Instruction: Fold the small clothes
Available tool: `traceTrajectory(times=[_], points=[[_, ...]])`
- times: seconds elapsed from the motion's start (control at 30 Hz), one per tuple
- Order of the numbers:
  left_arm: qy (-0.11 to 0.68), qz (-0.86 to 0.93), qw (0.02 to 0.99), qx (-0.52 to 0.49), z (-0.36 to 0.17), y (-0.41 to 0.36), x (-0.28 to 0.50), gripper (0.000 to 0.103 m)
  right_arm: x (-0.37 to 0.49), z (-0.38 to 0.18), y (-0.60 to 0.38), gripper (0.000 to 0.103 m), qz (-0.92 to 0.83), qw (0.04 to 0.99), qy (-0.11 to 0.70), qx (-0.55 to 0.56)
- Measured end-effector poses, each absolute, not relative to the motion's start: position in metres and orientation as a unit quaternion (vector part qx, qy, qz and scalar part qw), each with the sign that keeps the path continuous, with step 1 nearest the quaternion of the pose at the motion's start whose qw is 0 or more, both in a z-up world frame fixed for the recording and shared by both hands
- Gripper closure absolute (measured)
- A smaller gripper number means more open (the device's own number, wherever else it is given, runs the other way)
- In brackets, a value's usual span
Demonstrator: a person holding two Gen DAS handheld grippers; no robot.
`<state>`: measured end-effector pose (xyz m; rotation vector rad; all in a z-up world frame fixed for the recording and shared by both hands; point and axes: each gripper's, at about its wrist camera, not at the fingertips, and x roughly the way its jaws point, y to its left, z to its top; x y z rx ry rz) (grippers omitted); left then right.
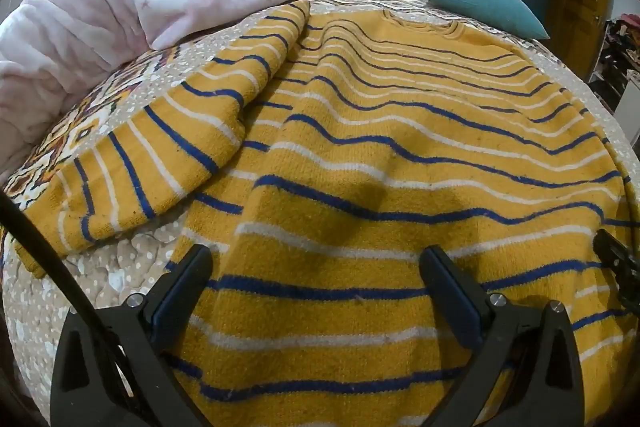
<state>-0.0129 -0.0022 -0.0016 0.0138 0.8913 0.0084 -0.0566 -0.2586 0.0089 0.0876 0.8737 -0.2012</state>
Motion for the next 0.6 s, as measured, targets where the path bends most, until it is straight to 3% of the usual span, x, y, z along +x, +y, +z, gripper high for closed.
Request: traceTrajectory(times=[0.3,0.37,0.6], points=[[0.446,-0.022,0.895,0.003,0.004,0.004,-0.016,0.000,-0.065,0.007,-0.256,0.000,-0.099,0.902,0.417,0.045],[0.449,-0.028,0.893,0.007,0.011,0.009,-0.025,0.005,-0.061,0.010,-0.263,0.000,-0.096,0.904,0.413,0.050],[0.433,-0.008,0.901,-0.033,0.032,0.055,-0.063,0.005,-0.066,0.011,-0.267,0.000,-0.088,0.904,0.413,0.061]])
